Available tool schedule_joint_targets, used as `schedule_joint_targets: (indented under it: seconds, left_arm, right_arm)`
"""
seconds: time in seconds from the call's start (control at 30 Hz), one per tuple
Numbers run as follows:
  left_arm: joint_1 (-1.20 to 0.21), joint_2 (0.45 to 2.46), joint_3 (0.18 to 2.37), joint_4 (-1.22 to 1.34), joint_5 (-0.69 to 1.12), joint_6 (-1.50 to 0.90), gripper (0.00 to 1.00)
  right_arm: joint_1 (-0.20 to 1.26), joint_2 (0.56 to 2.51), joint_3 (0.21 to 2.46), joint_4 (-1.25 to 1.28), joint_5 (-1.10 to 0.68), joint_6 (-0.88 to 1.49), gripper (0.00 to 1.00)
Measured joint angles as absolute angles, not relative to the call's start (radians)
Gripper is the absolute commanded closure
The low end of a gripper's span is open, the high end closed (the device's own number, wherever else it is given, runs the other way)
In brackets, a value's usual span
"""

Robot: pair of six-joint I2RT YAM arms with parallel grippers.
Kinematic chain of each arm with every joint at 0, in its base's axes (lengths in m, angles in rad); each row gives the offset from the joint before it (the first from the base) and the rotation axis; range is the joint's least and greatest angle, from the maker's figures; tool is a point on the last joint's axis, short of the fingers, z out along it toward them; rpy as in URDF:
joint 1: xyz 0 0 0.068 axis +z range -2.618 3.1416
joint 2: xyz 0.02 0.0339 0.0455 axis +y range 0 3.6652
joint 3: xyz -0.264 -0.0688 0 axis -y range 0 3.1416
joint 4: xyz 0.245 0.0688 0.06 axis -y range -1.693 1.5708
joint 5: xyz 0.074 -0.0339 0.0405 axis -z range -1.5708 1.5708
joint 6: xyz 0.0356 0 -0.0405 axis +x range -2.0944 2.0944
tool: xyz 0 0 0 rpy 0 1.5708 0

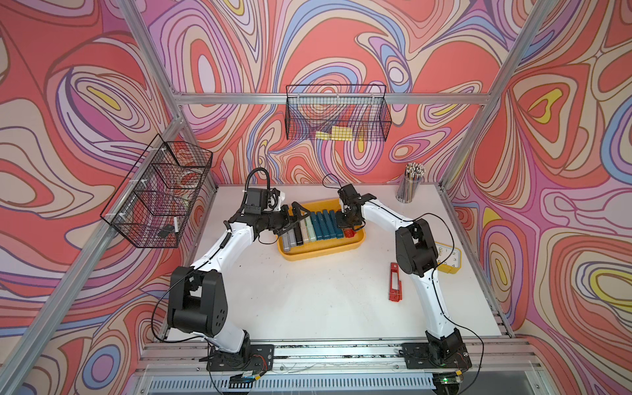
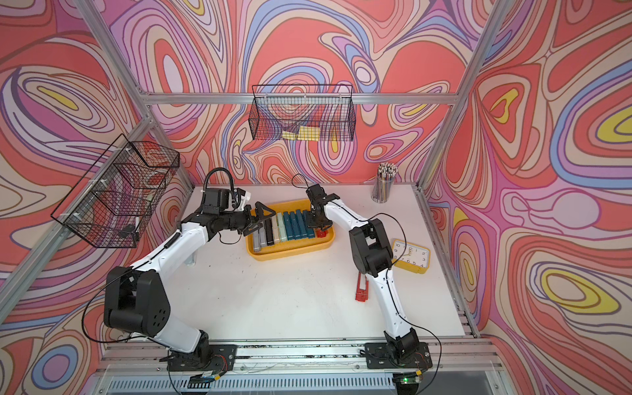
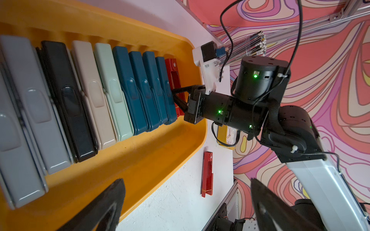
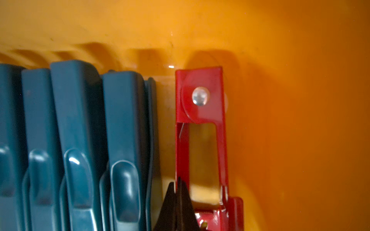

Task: Put the pruning pliers into the storage box
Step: Place the pruning pliers in the storage box.

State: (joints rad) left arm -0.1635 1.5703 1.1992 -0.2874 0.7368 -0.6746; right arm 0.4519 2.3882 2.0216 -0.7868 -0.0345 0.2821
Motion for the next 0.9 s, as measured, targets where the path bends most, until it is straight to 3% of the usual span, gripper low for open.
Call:
schedule_joint_targets:
  seconds: [0.27,0.9]
  left_arm:
    - [-0.163,1.56,1.188,-0.287,0.738,-0.675,0.01]
    - [-0.163,1.559,1.184,-0.287,0.74,-0.678,0.01]
  right_arm:
    - [0.452,2.388,2.025,-0.794,-0.027,0.28,0.8]
    - [0.452,2.388,2.027,-0.794,-0.015,0.281,0.77]
